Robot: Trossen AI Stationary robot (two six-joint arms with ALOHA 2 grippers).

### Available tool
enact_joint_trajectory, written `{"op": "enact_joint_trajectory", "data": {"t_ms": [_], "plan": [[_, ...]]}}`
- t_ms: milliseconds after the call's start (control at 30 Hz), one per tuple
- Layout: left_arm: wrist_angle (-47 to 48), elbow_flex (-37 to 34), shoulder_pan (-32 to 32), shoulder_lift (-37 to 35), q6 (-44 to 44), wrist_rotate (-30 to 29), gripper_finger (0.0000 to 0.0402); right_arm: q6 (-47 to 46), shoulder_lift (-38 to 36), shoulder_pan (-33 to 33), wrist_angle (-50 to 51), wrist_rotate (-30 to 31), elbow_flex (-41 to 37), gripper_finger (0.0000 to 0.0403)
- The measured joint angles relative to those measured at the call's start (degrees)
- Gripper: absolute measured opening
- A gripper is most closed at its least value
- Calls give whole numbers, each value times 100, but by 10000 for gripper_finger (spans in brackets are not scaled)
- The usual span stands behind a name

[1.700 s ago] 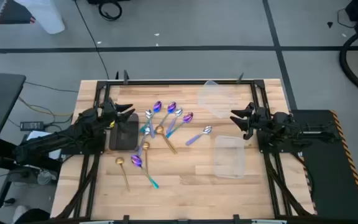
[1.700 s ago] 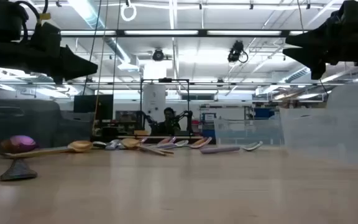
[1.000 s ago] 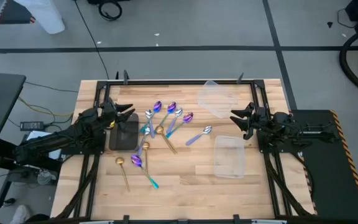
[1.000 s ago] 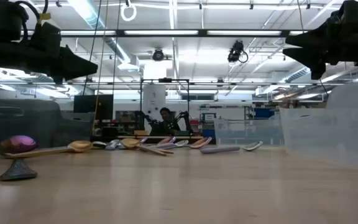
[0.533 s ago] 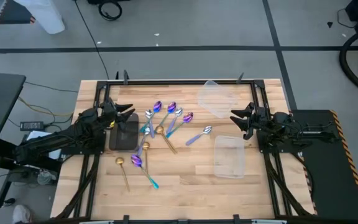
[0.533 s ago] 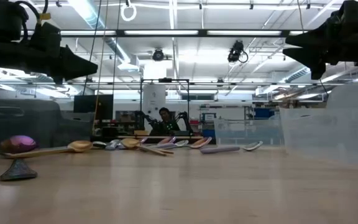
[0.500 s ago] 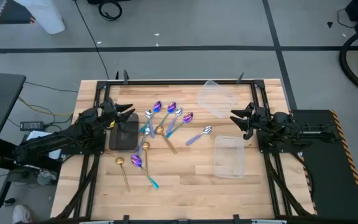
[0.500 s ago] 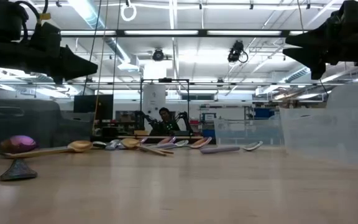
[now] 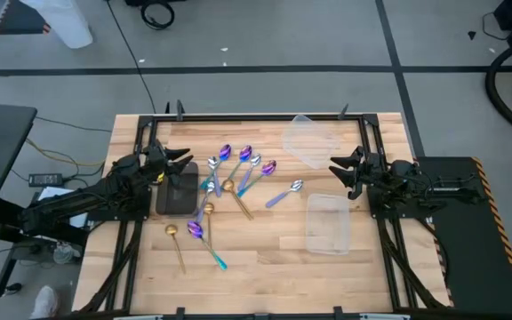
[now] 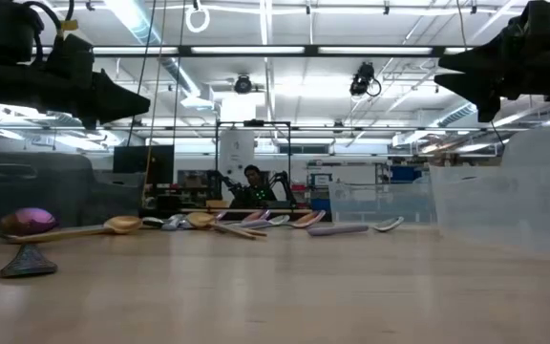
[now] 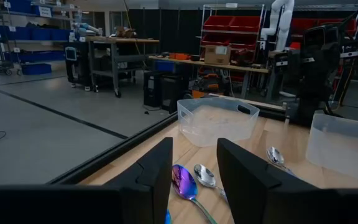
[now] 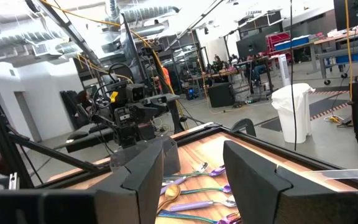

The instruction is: Sort silverware by color (type)

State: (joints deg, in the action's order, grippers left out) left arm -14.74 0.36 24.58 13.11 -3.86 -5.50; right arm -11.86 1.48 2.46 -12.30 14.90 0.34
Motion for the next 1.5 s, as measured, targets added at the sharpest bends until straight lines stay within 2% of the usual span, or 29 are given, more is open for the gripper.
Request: {"op": "enact_joint_trajectory", "data": {"t_ms": [1200, 1267, 1433, 1500], "plan": [[-18, 1, -2, 1, -20, -1, 135, 0, 0, 0, -1, 0, 0, 178], [-118, 2, -4, 1, -370, 1, 135, 0, 0, 0, -1, 1, 0, 178], [-404, 2, -2, -1, -2177, 1, 134, 0, 0, -2, -1, 1, 2, 178], [-417, 1, -2, 1, -2462, 1, 135, 0, 1, 0, -2, 2, 0, 178]]}}
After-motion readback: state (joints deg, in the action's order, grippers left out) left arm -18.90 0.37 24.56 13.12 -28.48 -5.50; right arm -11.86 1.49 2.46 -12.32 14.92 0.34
